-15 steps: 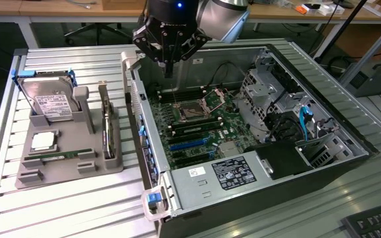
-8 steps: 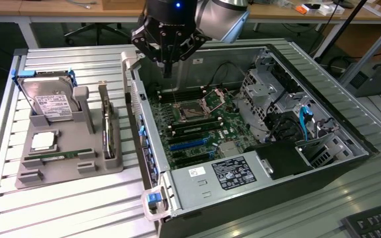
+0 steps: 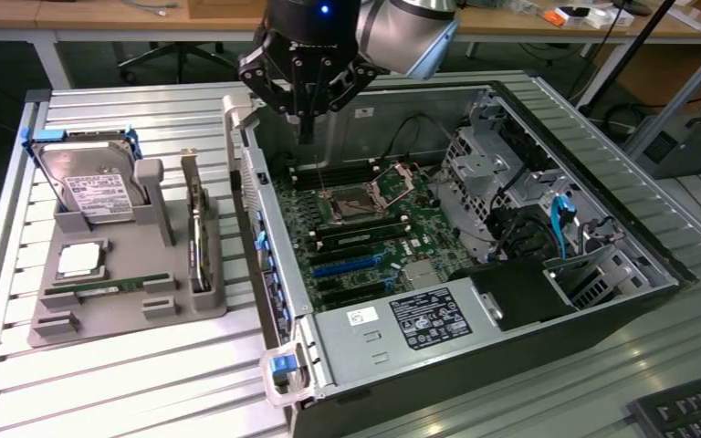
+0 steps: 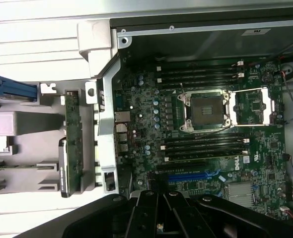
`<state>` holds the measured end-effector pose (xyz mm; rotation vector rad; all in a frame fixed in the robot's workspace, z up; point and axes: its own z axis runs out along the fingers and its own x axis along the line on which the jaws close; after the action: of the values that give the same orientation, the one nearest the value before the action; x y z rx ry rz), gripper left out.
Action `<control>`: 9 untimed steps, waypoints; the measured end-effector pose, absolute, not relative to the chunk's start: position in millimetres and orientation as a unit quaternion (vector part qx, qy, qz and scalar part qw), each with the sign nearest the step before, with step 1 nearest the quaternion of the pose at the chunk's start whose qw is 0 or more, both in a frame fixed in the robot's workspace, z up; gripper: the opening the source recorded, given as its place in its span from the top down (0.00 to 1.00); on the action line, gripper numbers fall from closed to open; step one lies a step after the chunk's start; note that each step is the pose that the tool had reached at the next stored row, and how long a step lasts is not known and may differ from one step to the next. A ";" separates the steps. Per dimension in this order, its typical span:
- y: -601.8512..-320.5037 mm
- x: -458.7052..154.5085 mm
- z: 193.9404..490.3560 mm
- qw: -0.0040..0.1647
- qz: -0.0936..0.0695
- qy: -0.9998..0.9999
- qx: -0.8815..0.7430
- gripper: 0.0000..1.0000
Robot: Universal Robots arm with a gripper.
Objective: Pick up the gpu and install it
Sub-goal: 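Reach for the gpu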
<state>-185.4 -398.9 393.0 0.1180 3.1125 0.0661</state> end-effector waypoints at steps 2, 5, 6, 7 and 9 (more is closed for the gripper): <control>-398.9 -186.1 393.0 0.013 0.021 0.999 0.038 0.89; -398.9 -187.1 393.0 0.013 0.021 0.999 0.038 0.89; -398.9 -187.4 393.0 0.013 0.021 0.999 0.038 0.89; -398.9 -187.6 393.0 0.013 0.021 0.999 0.038 0.89; -398.9 -188.6 393.0 0.013 0.021 0.999 0.038 0.89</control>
<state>-188.6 -398.9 393.0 0.1180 3.1125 0.0661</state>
